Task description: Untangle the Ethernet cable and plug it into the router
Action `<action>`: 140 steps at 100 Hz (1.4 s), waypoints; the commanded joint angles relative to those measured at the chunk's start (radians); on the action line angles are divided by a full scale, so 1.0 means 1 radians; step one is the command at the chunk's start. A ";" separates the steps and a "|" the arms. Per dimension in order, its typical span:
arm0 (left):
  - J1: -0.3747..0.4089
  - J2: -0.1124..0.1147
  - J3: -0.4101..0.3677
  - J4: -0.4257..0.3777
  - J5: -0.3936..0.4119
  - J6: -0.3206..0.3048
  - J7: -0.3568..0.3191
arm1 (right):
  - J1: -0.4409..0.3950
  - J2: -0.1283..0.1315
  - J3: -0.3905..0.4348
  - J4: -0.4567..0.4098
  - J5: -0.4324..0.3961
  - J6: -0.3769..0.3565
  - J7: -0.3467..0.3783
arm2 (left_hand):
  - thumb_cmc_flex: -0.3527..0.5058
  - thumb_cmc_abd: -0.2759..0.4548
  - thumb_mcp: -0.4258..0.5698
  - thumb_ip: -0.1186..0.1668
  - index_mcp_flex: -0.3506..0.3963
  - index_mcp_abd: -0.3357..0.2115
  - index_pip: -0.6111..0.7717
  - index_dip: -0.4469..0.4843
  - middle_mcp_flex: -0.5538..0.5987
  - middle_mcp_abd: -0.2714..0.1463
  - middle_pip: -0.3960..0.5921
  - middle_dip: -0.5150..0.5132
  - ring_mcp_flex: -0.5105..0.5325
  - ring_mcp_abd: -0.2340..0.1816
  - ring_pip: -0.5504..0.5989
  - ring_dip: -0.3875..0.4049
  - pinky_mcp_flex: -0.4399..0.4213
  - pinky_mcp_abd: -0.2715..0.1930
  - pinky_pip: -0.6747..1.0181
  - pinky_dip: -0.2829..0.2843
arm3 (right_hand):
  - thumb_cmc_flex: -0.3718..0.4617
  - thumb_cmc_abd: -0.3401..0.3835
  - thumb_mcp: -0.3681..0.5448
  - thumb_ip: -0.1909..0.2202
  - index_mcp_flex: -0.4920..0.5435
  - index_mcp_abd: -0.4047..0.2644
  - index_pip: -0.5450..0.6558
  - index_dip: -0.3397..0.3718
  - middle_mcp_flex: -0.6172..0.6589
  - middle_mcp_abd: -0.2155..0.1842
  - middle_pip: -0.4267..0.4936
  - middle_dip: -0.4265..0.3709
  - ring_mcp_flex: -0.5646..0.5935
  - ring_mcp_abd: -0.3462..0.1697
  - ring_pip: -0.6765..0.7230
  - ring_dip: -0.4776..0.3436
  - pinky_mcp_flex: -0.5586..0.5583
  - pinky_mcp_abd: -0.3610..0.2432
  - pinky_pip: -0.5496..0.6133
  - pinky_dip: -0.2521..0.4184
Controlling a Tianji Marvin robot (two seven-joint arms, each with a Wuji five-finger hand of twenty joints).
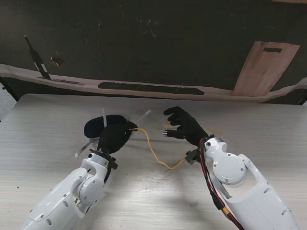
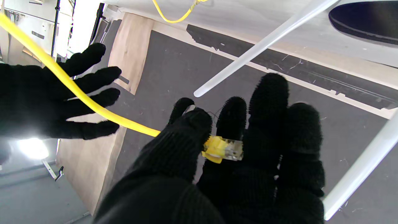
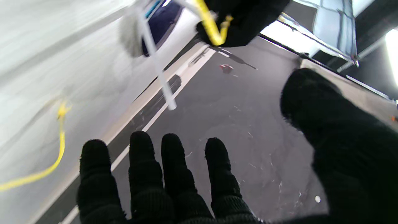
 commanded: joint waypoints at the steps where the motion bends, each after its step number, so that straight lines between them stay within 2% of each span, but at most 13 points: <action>1: -0.002 -0.001 0.004 -0.001 0.001 0.001 -0.009 | -0.002 -0.039 -0.031 -0.027 -0.004 0.008 -0.005 | 0.039 0.027 0.084 -0.006 0.034 -0.050 0.029 0.016 -0.011 -0.018 -0.011 0.008 0.028 -0.021 -0.009 0.005 0.016 -0.039 0.036 -0.019 | 0.026 -0.012 0.000 0.029 -0.054 0.002 0.034 0.004 -0.059 0.021 0.027 0.014 -0.020 0.012 0.014 0.016 0.014 0.015 -0.002 -0.027; 37: 0.002 0.000 0.003 -0.003 -0.001 0.001 -0.015 | 0.056 -0.105 -0.164 -0.011 0.136 0.179 -0.138 | 0.039 0.038 0.083 -0.007 0.039 -0.058 0.033 0.018 -0.012 -0.020 -0.012 0.008 0.021 -0.015 -0.012 0.005 0.007 -0.033 0.027 -0.022 | 0.097 -0.120 0.085 0.023 -0.107 -0.030 0.044 -0.014 -0.205 0.017 0.081 0.016 -0.078 0.024 0.014 0.015 0.015 0.132 -0.003 -0.143; 42: 0.002 0.000 0.003 -0.004 0.000 0.004 -0.014 | 0.060 -0.104 -0.168 -0.014 0.161 0.210 -0.121 | 0.041 0.037 0.080 -0.007 0.037 -0.056 0.033 0.017 -0.012 -0.021 -0.011 0.008 0.021 -0.016 -0.012 0.006 0.006 -0.033 0.026 -0.022 | 0.119 -0.122 0.081 0.022 -0.107 -0.043 -0.004 -0.045 -0.220 0.005 0.066 -0.007 -0.092 0.032 -0.004 0.004 -0.018 0.187 0.079 -0.240; 52: 0.004 0.000 0.001 -0.005 0.003 0.008 -0.010 | 0.064 -0.109 -0.173 -0.025 0.229 0.284 -0.095 | 0.044 0.040 0.077 -0.006 0.039 -0.058 0.035 0.018 -0.010 -0.021 -0.009 0.008 0.022 -0.016 -0.011 0.006 0.006 -0.033 0.027 -0.021 | 0.174 -0.102 0.070 0.030 -0.106 -0.046 -0.063 -0.077 -0.218 0.001 0.011 -0.023 -0.075 0.057 -0.012 -0.001 -0.033 0.279 0.204 -0.268; 62: 0.005 0.000 -0.001 -0.007 0.006 0.008 -0.008 | 0.064 -0.122 -0.176 -0.033 0.299 0.348 -0.101 | 0.046 0.040 0.073 -0.006 0.039 -0.057 0.035 0.018 -0.009 -0.021 -0.008 0.008 0.022 -0.014 -0.011 0.007 0.006 -0.032 0.027 -0.021 | 0.215 -0.088 0.074 0.037 -0.107 -0.032 -0.080 -0.087 -0.218 0.008 -0.001 -0.025 -0.026 0.082 0.006 0.005 0.030 0.286 0.291 -0.263; 83: 0.006 0.001 -0.003 -0.008 0.006 0.001 -0.013 | 0.070 -0.146 -0.181 -0.040 0.375 0.453 -0.135 | 0.048 0.046 0.069 -0.004 0.040 -0.060 0.036 0.018 -0.009 -0.024 -0.008 0.007 0.019 -0.012 -0.013 0.007 0.000 -0.029 0.025 -0.020 | 0.330 -0.051 0.118 0.068 -0.105 0.091 -0.043 -0.075 -0.189 0.106 0.147 0.026 0.302 0.086 0.262 0.114 0.394 0.285 0.721 -0.224; 87: 0.006 0.002 -0.003 -0.009 0.004 0.000 -0.015 | 0.072 -0.150 -0.183 -0.039 0.379 0.463 -0.143 | 0.048 0.046 0.067 -0.004 0.040 -0.062 0.036 0.019 -0.009 -0.023 -0.008 0.007 0.017 -0.010 -0.013 0.007 -0.002 -0.027 0.025 -0.020 | 0.348 -0.037 0.126 0.072 -0.104 0.123 -0.014 -0.061 -0.143 0.128 0.153 0.034 0.384 0.076 0.351 0.133 0.480 0.246 0.839 -0.279; 94: 0.006 0.002 -0.002 -0.010 0.003 -0.001 -0.021 | 0.077 -0.157 -0.188 -0.033 0.386 0.474 -0.157 | 0.049 0.047 0.064 -0.003 0.039 -0.063 0.036 0.019 -0.008 -0.025 -0.008 0.007 0.016 -0.010 -0.013 0.008 -0.003 -0.025 0.025 -0.019 | 0.371 -0.013 0.132 0.076 -0.092 0.186 0.047 -0.031 -0.045 0.148 0.168 0.043 0.495 0.056 0.507 0.183 0.606 0.157 0.977 -0.259; 109: 0.003 0.003 0.000 -0.008 0.001 -0.006 -0.028 | 0.090 -0.161 -0.192 -0.020 0.393 0.489 -0.156 | 0.049 0.049 0.060 -0.001 0.041 -0.070 0.038 0.021 -0.008 -0.028 -0.009 0.007 0.017 -0.008 -0.013 0.010 -0.005 -0.025 0.024 -0.017 | 0.370 0.091 0.114 0.080 0.176 0.219 -0.007 -0.019 0.263 0.150 0.197 0.072 0.660 0.045 0.825 0.242 0.832 0.023 1.323 -0.164; 117: 0.002 0.003 0.002 -0.007 -0.002 -0.009 -0.030 | 0.094 -0.164 -0.196 -0.012 0.380 0.493 -0.165 | 0.050 0.047 0.057 -0.002 0.036 -0.064 0.035 0.019 -0.007 -0.028 -0.008 0.006 0.014 -0.009 -0.014 0.010 -0.006 -0.024 0.024 -0.016 | 0.320 0.158 0.085 0.078 0.329 0.196 -0.033 -0.007 0.423 0.150 0.231 0.087 0.759 0.050 0.933 0.228 0.893 -0.105 1.495 -0.120; 128: 0.002 0.003 0.003 -0.009 -0.006 -0.007 -0.039 | 0.095 -0.163 -0.194 -0.003 0.379 0.489 -0.161 | 0.050 0.041 0.055 -0.003 0.035 -0.058 0.033 0.017 -0.003 -0.031 -0.008 0.006 0.010 -0.002 -0.015 0.011 -0.016 -0.019 0.021 -0.015 | 0.195 0.231 0.016 0.066 0.411 0.150 -0.042 0.003 0.539 0.156 0.260 0.091 0.801 0.070 1.044 0.230 0.917 -0.219 1.631 -0.082; 138: 0.003 0.004 0.004 -0.011 -0.010 -0.002 -0.049 | 0.100 -0.153 -0.193 0.008 0.360 0.487 -0.134 | 0.053 0.027 0.052 -0.005 0.024 -0.024 0.023 0.010 -0.001 -0.033 -0.008 0.006 0.005 -0.002 -0.016 0.012 -0.023 -0.018 0.021 -0.011 | 0.241 0.337 -0.030 0.070 0.430 0.135 -0.025 0.013 0.613 0.154 0.309 0.100 0.803 0.038 1.167 0.266 0.937 -0.327 1.658 0.023; 140: 0.003 0.003 0.004 -0.011 -0.011 -0.002 -0.049 | 0.103 -0.150 -0.194 0.011 0.347 0.485 -0.127 | 0.054 0.023 0.051 -0.005 0.021 -0.017 0.021 0.008 -0.001 -0.034 -0.009 0.006 0.005 -0.003 -0.017 0.012 -0.023 -0.017 0.022 -0.011 | 0.266 0.351 -0.045 0.040 0.428 0.133 0.001 -0.044 0.630 0.154 0.325 0.102 0.805 0.025 1.196 0.279 0.943 -0.357 1.658 0.073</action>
